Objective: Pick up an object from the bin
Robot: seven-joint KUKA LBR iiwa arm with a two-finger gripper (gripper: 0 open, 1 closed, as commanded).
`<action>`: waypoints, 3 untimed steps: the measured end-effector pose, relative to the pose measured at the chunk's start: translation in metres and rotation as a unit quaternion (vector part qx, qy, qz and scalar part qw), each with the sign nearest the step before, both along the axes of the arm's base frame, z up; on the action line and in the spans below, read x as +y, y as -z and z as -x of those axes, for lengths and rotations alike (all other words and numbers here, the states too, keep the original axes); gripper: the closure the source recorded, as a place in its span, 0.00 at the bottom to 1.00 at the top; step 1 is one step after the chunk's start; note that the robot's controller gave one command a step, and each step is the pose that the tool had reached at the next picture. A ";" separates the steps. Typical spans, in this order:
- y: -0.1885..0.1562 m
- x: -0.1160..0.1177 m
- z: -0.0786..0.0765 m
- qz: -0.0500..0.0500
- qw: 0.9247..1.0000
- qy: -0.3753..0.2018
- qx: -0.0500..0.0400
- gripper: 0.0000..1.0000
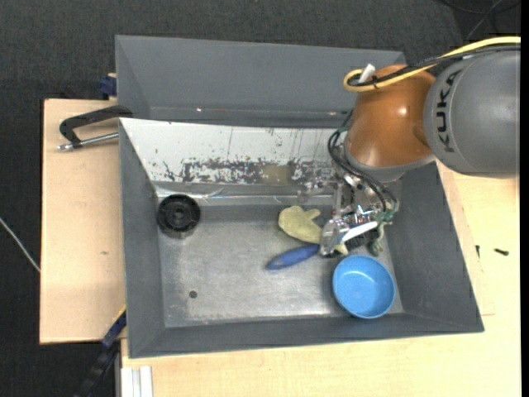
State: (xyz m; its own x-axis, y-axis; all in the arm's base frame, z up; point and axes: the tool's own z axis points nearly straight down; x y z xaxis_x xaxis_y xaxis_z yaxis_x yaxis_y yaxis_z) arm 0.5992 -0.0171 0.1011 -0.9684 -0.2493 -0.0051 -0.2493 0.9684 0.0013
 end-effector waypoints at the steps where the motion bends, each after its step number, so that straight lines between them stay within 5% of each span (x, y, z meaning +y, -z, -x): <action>1: 0.022 -0.035 0.000 -0.006 0.998 -0.063 0.010 0.00; 2: 0.021 -0.030 0.000 -0.002 0.998 -0.063 0.007 0.00; 3: 0.022 -0.032 0.006 -0.002 0.998 -0.062 0.021 1.00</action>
Offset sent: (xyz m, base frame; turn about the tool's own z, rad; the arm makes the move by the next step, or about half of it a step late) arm 0.0030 -0.0619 -0.0311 -0.1339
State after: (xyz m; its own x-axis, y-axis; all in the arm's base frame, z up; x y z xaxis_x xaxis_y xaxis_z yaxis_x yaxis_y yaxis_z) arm 0.5936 -0.0495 0.0792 -0.9292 -0.3681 0.0334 -0.3677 0.9298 0.0178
